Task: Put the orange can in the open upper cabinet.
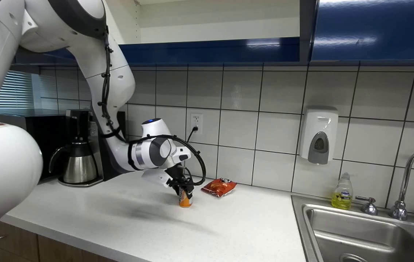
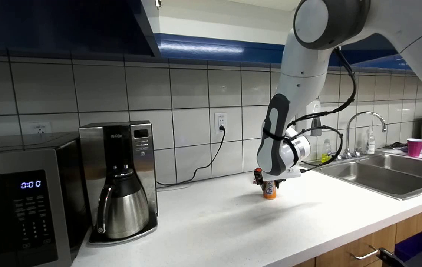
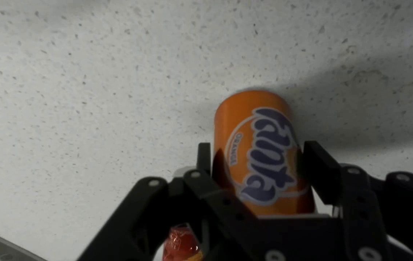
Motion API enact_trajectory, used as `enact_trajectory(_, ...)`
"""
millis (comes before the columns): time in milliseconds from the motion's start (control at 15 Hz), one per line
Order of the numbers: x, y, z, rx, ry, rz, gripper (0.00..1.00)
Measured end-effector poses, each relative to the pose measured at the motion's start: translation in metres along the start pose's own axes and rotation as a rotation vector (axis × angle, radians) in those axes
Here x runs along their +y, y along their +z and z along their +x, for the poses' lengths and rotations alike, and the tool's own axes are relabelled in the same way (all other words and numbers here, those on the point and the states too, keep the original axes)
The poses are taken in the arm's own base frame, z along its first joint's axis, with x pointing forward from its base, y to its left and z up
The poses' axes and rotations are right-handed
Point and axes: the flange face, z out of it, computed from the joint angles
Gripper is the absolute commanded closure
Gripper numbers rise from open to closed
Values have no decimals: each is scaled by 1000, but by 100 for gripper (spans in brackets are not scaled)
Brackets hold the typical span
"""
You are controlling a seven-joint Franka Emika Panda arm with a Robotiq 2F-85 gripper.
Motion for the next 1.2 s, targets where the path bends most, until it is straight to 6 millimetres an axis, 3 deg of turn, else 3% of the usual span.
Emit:
enact_trajectory(800,-3,-3,2,-14,-6,-12,62)
enact_trajectory(1000,-13,-22,7,-59,-41,-30,62)
enact_trajectory(1200,-27,-54,13,-96,-111,-43,62)
